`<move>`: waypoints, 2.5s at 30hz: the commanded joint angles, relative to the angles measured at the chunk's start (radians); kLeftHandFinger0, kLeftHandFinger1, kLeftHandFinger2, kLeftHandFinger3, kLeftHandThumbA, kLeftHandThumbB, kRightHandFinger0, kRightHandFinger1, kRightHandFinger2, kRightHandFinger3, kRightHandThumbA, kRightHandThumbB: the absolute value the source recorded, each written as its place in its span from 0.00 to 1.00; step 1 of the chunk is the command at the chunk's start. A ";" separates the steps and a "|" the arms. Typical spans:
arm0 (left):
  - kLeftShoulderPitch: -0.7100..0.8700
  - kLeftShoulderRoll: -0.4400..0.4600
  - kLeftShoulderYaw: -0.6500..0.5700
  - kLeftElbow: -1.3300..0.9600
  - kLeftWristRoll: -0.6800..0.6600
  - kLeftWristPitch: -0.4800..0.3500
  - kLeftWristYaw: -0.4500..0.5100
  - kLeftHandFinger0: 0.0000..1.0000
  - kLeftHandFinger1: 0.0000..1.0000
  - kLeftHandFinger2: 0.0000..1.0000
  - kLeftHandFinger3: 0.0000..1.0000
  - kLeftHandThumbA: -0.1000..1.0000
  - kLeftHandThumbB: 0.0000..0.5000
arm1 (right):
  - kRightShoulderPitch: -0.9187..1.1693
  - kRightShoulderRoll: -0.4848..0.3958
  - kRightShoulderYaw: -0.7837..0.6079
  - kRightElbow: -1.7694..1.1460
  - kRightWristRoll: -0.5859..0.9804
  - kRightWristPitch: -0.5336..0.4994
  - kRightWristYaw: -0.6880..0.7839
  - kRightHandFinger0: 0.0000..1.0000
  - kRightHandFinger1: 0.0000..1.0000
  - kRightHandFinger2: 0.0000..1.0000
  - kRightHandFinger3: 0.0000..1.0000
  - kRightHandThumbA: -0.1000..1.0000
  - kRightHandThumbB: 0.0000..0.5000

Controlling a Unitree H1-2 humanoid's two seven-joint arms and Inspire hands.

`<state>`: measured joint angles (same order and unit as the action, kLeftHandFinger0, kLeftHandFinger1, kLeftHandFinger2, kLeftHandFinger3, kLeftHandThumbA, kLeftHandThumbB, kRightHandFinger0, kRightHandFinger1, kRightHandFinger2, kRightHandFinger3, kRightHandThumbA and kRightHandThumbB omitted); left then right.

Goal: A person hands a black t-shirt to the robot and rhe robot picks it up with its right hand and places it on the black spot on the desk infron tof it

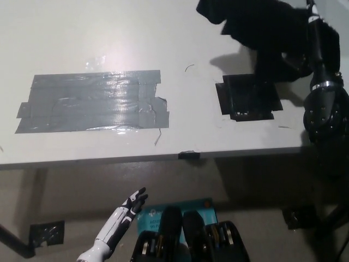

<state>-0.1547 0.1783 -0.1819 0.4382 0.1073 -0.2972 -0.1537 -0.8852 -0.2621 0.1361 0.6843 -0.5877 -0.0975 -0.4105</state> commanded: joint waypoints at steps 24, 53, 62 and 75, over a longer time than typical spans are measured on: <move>-0.046 0.008 -0.003 0.001 0.013 -0.051 -0.023 1.00 1.00 1.00 1.00 1.00 1.00 | -0.083 -0.085 0.466 0.370 -0.332 -0.155 -0.127 0.00 0.47 0.90 0.83 0.00 0.50; -0.075 0.027 -0.010 -0.010 0.016 -0.052 -0.042 1.00 1.00 1.00 1.00 1.00 1.00 | 0.006 -0.369 0.238 -0.894 1.053 0.503 1.120 1.00 1.00 1.00 1.00 1.00 0.95; -0.085 0.025 -0.006 -0.008 0.004 -0.040 -0.048 1.00 1.00 1.00 1.00 1.00 1.00 | 0.032 -0.442 0.087 -1.004 1.172 0.477 1.031 1.00 1.00 1.00 1.00 1.00 1.00; -0.091 0.019 -0.004 -0.003 0.008 -0.035 -0.040 0.98 1.00 1.00 1.00 1.00 1.00 | 0.139 -0.546 -0.114 -1.043 1.434 0.441 1.025 1.00 1.00 1.00 1.00 1.00 1.00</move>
<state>-0.1860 0.1782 -0.1812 0.4495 0.1124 -0.2908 -0.1610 -0.6742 -0.5231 0.4142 0.2661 -0.2383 0.0777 0.1807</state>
